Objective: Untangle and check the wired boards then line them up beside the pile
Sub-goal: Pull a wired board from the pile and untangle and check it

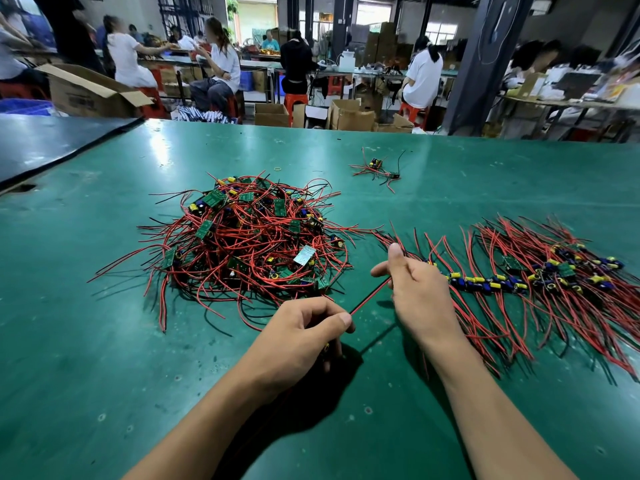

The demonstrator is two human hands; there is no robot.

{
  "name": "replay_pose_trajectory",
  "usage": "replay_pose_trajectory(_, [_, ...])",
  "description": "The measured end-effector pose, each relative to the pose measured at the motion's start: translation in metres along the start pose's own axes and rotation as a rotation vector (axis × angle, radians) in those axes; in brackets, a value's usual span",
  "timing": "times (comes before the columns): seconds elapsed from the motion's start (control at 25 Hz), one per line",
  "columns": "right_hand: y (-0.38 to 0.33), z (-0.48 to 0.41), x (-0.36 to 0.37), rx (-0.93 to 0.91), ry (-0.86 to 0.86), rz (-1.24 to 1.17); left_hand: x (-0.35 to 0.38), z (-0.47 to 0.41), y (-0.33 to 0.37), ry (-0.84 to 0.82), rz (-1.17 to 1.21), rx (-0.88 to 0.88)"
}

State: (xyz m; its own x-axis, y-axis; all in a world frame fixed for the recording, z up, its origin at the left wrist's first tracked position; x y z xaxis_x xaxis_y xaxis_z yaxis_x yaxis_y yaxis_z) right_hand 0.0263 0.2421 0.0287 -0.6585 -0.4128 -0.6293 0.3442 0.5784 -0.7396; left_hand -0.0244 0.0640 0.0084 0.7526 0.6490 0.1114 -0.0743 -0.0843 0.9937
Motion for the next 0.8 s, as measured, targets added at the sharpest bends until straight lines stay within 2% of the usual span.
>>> replay_pose_trajectory(0.16, [0.009,0.009,0.025,0.315,-0.226,-0.515,-0.005,0.000,-0.005,0.050,0.123,-0.064])
replay_pose_trajectory(0.2, [0.008,0.012,0.032,0.349,-0.282,-0.565,-0.006,0.000,-0.006,0.081,0.176,-0.086])
replay_pose_trajectory(0.32, [0.001,0.019,0.047,0.302,-0.380,-0.392,-0.013,-0.004,-0.008,0.191,0.385,-0.107])
replay_pose_trajectory(0.44, [-0.019,0.025,0.047,0.134,-0.344,-0.189,-0.018,-0.010,-0.009,0.231,0.555,-0.110])
replay_pose_trajectory(0.52, [-0.029,0.028,0.041,0.002,-0.281,-0.069,-0.019,-0.011,-0.008,0.236,0.577,-0.104])
replay_pose_trajectory(0.68, [-0.046,0.038,0.044,-0.176,-0.317,0.035,-0.025,-0.013,-0.013,0.278,0.562,-0.116])
replay_pose_trajectory(0.8, [-0.050,0.035,0.039,-0.233,-0.214,0.076,-0.020,-0.015,-0.013,0.209,0.641,-0.111])
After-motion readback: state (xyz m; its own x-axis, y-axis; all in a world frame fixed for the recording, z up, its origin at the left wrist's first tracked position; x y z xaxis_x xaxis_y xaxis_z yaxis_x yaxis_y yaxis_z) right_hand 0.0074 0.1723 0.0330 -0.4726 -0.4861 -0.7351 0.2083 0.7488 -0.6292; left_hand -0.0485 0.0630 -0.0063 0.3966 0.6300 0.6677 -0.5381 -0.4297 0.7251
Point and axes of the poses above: each hand's wrist, its own z-axis away from the middle knuckle, its own x-axis out of the palm, y = z × x, the point moved 8 cm from there along -z, towards the middle knuckle, and after that the axes turned 14 degrees about z, right-handed, at the moved point
